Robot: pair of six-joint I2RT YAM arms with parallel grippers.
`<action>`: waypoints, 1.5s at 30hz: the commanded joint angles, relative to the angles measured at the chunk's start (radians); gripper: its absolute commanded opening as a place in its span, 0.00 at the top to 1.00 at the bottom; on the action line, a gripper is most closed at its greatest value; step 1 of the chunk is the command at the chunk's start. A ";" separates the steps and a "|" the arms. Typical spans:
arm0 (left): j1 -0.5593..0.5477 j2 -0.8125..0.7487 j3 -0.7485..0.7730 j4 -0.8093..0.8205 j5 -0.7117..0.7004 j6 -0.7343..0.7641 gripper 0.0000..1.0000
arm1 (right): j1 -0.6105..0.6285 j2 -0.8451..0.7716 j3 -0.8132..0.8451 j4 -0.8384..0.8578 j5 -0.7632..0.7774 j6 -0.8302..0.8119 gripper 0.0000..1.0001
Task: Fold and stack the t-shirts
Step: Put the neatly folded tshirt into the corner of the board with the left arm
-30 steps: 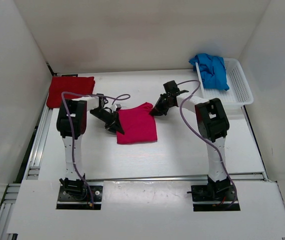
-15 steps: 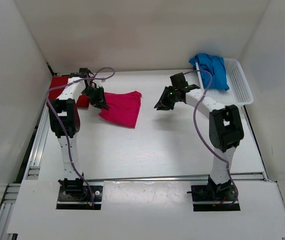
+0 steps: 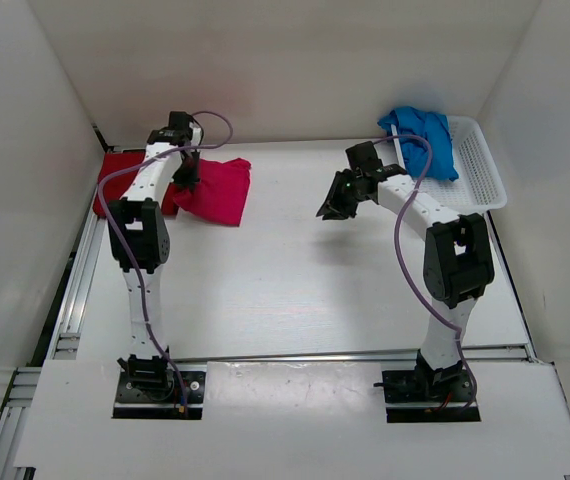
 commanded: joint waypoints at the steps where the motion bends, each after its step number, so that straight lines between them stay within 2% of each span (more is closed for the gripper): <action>1: -0.012 -0.022 0.055 0.101 -0.192 0.006 0.90 | 0.002 -0.021 -0.003 -0.029 0.018 -0.026 0.72; 6: -0.012 -0.042 0.066 0.134 -0.271 0.006 0.90 | 0.002 -0.021 -0.003 -0.029 0.018 -0.026 0.72; 14: 0.071 -0.089 0.055 0.134 -0.262 0.006 0.90 | 0.002 -0.021 -0.031 -0.029 0.018 -0.035 0.72; 22: 0.172 -0.068 0.153 0.144 -0.281 0.006 0.90 | 0.002 -0.021 -0.040 -0.039 0.028 -0.044 0.72; 32: 0.246 -0.080 0.132 0.144 -0.252 0.006 0.90 | 0.002 0.006 -0.031 -0.048 0.028 -0.054 0.72; 38: 0.278 -0.025 0.101 0.154 -0.217 0.006 0.90 | 0.002 0.016 -0.022 -0.057 0.028 -0.054 0.72; 40: 0.289 0.021 0.121 0.154 -0.261 0.006 0.90 | 0.002 0.016 -0.022 -0.066 0.028 -0.054 0.72; 41: 0.289 0.035 0.133 0.154 -0.275 0.006 0.84 | 0.002 0.016 -0.022 -0.066 0.028 -0.054 0.72; 43: 0.298 0.061 0.156 0.165 -0.317 0.006 0.62 | 0.002 0.016 -0.022 -0.066 0.028 -0.063 0.72; 44: 0.298 0.072 0.167 0.165 -0.336 0.006 0.32 | 0.002 0.016 -0.022 -0.075 0.028 -0.063 0.72; 45: 0.298 0.085 0.167 0.179 -0.385 0.006 0.21 | 0.002 0.016 -0.022 -0.076 0.028 -0.063 0.72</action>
